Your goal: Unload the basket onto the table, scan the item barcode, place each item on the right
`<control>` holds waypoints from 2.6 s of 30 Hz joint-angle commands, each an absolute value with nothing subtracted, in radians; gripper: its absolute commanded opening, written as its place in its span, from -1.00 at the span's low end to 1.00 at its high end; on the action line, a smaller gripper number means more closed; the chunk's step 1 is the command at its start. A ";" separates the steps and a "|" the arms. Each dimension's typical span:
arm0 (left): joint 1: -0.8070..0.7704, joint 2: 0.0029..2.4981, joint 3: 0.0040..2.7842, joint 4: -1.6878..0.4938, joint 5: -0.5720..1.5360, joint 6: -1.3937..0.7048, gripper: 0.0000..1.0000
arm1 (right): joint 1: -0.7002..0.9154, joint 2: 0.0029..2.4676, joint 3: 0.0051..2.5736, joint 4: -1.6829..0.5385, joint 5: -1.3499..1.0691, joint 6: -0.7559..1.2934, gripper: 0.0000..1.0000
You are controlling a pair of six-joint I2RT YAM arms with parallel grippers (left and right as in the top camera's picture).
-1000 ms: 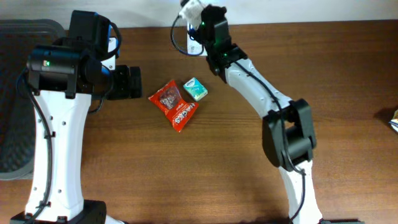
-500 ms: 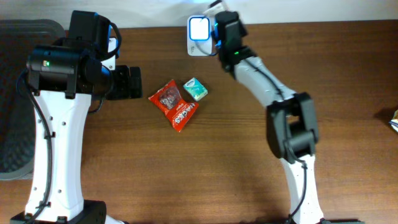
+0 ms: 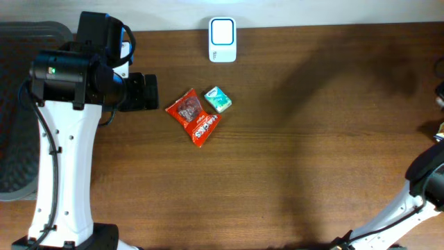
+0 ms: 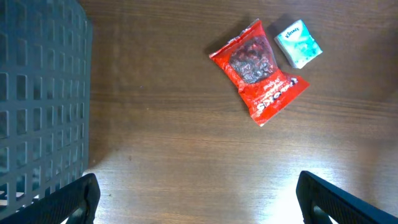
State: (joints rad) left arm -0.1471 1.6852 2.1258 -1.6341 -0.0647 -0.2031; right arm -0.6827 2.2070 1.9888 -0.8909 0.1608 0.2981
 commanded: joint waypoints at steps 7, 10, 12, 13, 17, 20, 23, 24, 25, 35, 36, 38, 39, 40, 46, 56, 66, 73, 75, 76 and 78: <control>-0.141 1.686 2.128 -1.633 -0.076 -0.212 0.98 | -0.641 2.103 1.974 -0.944 -0.070 0.305 0.97; -0.141 1.686 2.128 -1.633 -0.076 -0.212 0.98 | -0.506 2.064 1.973 -1.009 -0.684 0.152 0.97; -0.141 1.686 2.128 -1.633 -0.076 -0.212 0.98 | -0.345 2.088 1.972 -1.069 -0.744 -0.070 0.97; -0.141 1.686 2.128 -1.633 -0.076 -0.212 0.98 | -0.225 2.114 1.957 -1.065 -0.696 -0.143 0.97; -0.141 1.686 2.128 -1.633 -0.075 -0.212 0.98 | 0.102 2.243 1.932 -0.953 -0.586 -0.142 0.99; -0.141 1.686 2.128 -1.633 -0.076 -0.212 0.98 | 0.266 2.350 1.932 -0.765 -0.586 -0.089 0.80; -0.141 1.686 2.128 -1.633 -0.076 -0.212 0.98 | 0.336 2.410 1.932 -0.654 -0.573 -0.088 0.69; -0.141 1.686 2.128 -1.633 -0.076 -0.212 0.98 | 0.349 2.425 1.932 -0.639 -0.512 -0.061 0.65; -0.141 1.686 2.128 -1.633 -0.076 -0.212 0.98 | 0.356 2.437 1.931 -0.635 -0.473 -0.058 0.61; -0.141 1.686 2.128 -1.633 -0.075 -0.212 0.98 | 0.260 2.453 2.105 -1.012 -0.849 0.046 -0.92; -0.141 1.686 2.128 -1.633 -0.076 -0.212 0.98 | 0.224 2.453 2.115 -1.054 -1.004 0.032 -0.92; -0.141 1.686 2.128 -1.633 -0.076 -0.212 0.98 | 0.164 2.453 2.113 -1.131 -1.163 -0.080 -0.92; -0.141 1.686 2.128 -1.633 -0.076 -0.212 0.98 | 0.151 2.453 2.113 -1.172 -1.163 -0.134 -0.91; -0.141 1.686 2.128 -1.633 -0.076 -0.212 0.98 | 0.144 2.454 2.111 -1.201 -1.115 -0.161 -0.81; -0.141 1.686 2.128 -1.633 -0.076 -0.212 0.98 | 0.149 2.455 2.088 -1.278 -0.347 0.087 0.62; -0.141 1.686 2.128 -1.633 -0.076 -0.212 0.98 | 0.460 2.201 2.075 -1.316 0.092 0.042 0.69; -0.141 1.686 2.128 -1.633 -0.076 -0.212 0.98 | 0.516 2.290 1.795 -0.971 0.223 0.114 0.06; -0.141 1.686 2.128 -1.633 -0.076 -0.212 0.98 | 0.417 2.291 1.769 -0.957 0.121 0.174 -0.88; -0.141 1.686 2.128 -1.633 -0.076 -0.212 0.98 | 0.386 2.285 1.849 -1.053 -0.092 0.142 -0.92; -0.141 1.686 2.128 -1.633 -0.076 -0.212 0.98 | 0.366 2.278 1.903 -1.110 -0.203 0.103 -0.92; -0.141 1.686 2.128 -1.633 -0.076 -0.212 0.98 | 0.295 2.271 2.017 -1.199 -0.639 -0.058 -0.92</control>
State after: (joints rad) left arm -0.1463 1.6852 2.1258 -1.6333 -0.0650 -0.2031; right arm 0.3489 2.2848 1.9167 -1.1709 -0.1898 0.0967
